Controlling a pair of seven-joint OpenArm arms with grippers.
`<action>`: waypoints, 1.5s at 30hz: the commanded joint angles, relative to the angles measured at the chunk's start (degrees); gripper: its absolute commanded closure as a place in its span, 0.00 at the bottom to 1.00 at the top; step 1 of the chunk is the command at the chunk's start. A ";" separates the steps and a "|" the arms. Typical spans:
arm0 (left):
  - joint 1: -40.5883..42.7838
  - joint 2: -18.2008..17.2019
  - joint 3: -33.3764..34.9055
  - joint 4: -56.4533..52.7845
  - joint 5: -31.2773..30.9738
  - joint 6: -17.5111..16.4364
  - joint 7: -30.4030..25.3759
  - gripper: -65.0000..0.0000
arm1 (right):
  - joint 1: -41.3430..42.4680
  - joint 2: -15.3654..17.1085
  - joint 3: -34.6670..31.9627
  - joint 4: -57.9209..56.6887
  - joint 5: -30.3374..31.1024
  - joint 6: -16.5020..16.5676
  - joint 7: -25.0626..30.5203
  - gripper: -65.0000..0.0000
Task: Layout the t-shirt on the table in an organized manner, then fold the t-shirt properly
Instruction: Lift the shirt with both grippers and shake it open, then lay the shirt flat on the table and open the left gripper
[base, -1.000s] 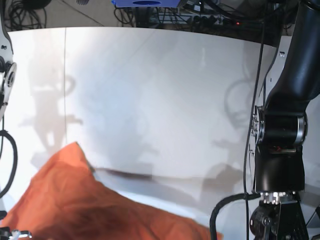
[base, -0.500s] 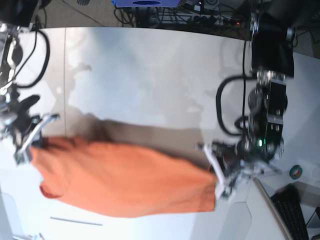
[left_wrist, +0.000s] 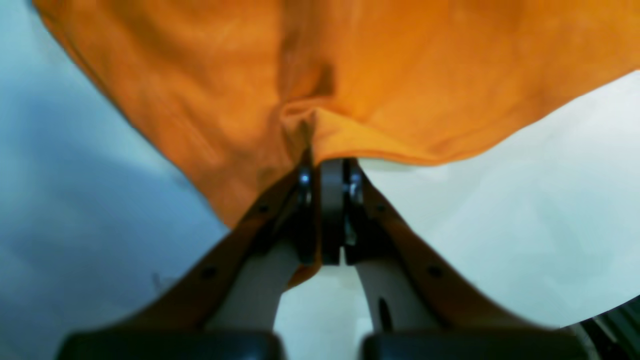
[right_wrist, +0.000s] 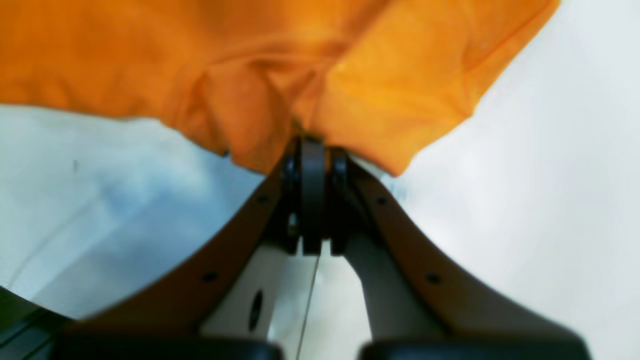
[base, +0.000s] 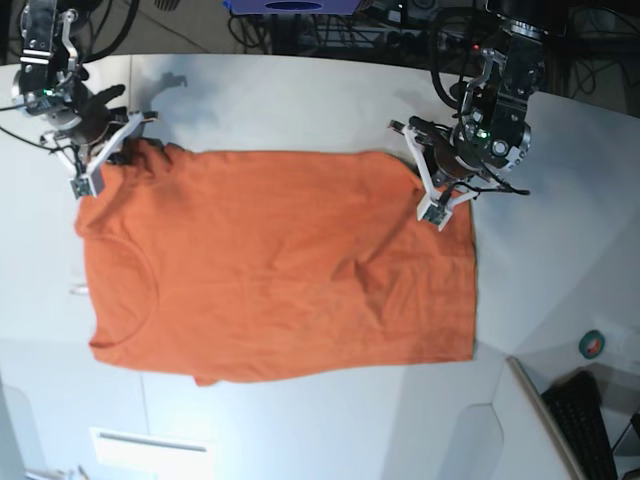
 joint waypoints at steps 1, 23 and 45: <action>0.20 -0.53 -0.20 2.75 -0.15 0.09 -1.03 1.00 | -1.09 0.84 0.36 1.86 0.49 0.16 1.33 1.00; 8.03 3.86 -15.14 22.09 -0.24 0.09 -9.56 1.00 | -4.78 -3.56 4.85 27.53 0.67 0.25 6.17 1.00; -52.63 12.92 -14.44 -34.70 -0.06 14.33 -20.37 0.64 | 71.00 9.01 -14.32 -56.69 0.40 -0.01 17.07 0.67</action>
